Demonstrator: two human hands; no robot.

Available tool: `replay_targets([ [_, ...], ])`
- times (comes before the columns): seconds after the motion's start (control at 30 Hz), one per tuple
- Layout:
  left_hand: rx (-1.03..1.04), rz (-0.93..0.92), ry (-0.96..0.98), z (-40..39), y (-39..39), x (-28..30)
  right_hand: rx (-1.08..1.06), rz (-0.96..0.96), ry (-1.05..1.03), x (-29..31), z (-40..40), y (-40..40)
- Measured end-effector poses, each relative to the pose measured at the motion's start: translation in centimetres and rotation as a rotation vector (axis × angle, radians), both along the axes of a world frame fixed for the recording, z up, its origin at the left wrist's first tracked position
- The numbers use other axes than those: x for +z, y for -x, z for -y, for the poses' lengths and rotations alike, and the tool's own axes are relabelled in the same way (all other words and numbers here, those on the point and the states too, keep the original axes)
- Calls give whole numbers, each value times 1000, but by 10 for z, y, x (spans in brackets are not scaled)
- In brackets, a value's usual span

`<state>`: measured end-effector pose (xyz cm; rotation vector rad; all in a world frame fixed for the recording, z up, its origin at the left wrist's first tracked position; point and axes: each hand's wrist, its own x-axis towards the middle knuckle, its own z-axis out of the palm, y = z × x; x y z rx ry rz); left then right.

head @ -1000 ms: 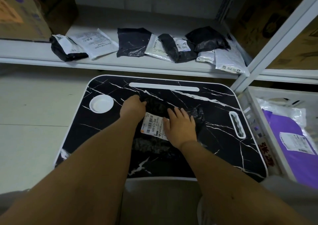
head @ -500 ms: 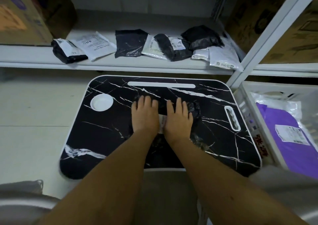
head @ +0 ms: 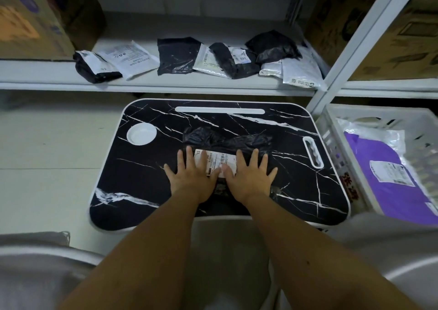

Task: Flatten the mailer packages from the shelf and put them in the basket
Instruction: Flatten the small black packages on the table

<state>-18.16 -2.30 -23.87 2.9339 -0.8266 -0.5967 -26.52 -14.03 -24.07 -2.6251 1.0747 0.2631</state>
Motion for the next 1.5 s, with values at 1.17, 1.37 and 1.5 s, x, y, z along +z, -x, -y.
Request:
replay_targets([
  [1.17, 214, -16, 0, -18, 22, 12, 24, -40, 52, 11, -8, 34],
  [1.37, 301, 68, 103, -8, 20, 18, -234, 3, -1, 18, -9, 29],
  [1.5, 516, 31, 180, -8, 22, 32, -457, 67, 38, 29, -14, 26],
])
